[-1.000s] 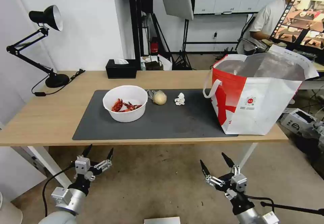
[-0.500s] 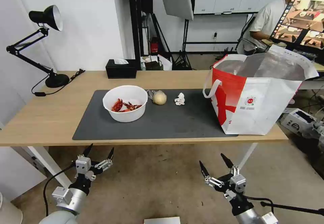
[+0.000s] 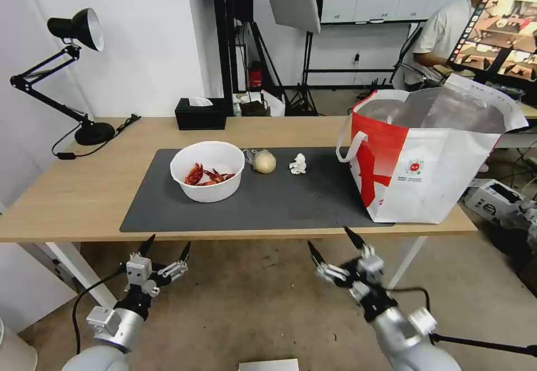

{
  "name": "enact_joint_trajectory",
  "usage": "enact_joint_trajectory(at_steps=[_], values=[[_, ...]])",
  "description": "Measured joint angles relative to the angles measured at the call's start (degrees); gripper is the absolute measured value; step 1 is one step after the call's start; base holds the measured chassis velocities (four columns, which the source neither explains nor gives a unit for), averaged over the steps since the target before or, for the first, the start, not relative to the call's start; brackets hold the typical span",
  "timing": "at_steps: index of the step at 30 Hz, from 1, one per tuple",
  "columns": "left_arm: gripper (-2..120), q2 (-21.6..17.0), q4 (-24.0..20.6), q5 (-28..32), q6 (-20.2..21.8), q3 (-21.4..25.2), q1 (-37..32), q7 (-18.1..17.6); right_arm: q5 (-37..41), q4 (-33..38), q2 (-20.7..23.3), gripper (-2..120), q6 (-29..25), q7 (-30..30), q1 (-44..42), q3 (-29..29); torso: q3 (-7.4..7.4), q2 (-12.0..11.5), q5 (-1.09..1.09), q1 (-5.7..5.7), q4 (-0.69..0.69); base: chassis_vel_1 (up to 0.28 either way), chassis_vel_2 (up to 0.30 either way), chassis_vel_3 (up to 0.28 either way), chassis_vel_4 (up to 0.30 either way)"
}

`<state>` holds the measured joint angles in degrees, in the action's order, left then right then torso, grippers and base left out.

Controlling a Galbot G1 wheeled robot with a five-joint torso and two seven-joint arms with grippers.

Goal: Pick up the trash from the table and place it into the takeout bag.

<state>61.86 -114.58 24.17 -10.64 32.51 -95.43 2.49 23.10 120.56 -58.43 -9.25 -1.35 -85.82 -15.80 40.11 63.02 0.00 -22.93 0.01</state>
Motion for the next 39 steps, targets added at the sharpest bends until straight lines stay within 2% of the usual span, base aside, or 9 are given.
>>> enact_joint_trajectory(at_steps=[5,8,14,17,22,24,25,31,39], values=[[100,0.9,-0.3,-1.1,0.5,-0.3,-0.3,-0.1,4.4,-2.5,5.4,100,2.4,2.7,8.0,4.3,0.00,0.0,0.00,0.00,-0.02,0.000,0.000,0.000,0.000],[100,1.1,-0.2,-1.3,0.5,-0.3,-0.5,-0.1,5.8,-5.0,6.9,100,3.3,4.2,12.7,7.4,0.01,0.0,-0.01,0.00,-0.01,0.000,0.000,0.000,0.000],[100,1.0,0.2,-1.3,0.5,-0.3,-0.4,-0.1,8.7,-10.2,7.0,100,4.8,7.5,22.5,14.1,0.00,0.0,-0.01,0.00,-0.02,0.000,0.000,0.000,0.000],[100,0.8,0.6,-1.2,0.5,-0.3,0.0,-0.2,11.6,-15.6,4.5,100,6.8,12.1,32.2,20.6,0.01,0.0,-0.01,0.00,0.00,0.000,0.000,0.000,0.000],[100,0.8,0.6,-1.1,0.6,-0.5,0.3,-0.3,14.0,-19.6,1.7,100,11.2,18.9,39.7,25.4,0.00,0.0,-0.01,0.00,0.00,0.000,0.000,0.000,0.000],[100,0.8,0.8,-1.1,0.7,-0.7,0.6,-0.3,16.2,-22.0,-0.5,100,15.8,25.8,44.4,27.9,0.01,0.0,-0.01,0.00,-0.01,0.000,0.000,0.000,0.000],[100,0.8,0.8,-1.1,0.7,-0.7,0.6,-0.3,16.2,-22.0,-0.5,100,15.8,25.8,44.4,27.9,0.01,0.0,-0.01,0.00,-0.01,0.000,0.000,0.000,0.000],[100,0.4,2.1,-1.1,0.7,-1.2,1.7,-0.3,21.0,-28.2,-4.7,100,21.6,35.6,52.9,29.6,0.00,0.0,-0.01,0.00,0.00,0.000,0.000,0.000,0.000],[100,0.1,2.8,-1.0,0.8,-1.6,2.4,-0.3,24.5,-36.5,-8.4,100,23.9,39.7,59.4,30.7,0.00,0.0,-0.01,0.00,-0.01,0.000,0.000,0.000,0.000]])
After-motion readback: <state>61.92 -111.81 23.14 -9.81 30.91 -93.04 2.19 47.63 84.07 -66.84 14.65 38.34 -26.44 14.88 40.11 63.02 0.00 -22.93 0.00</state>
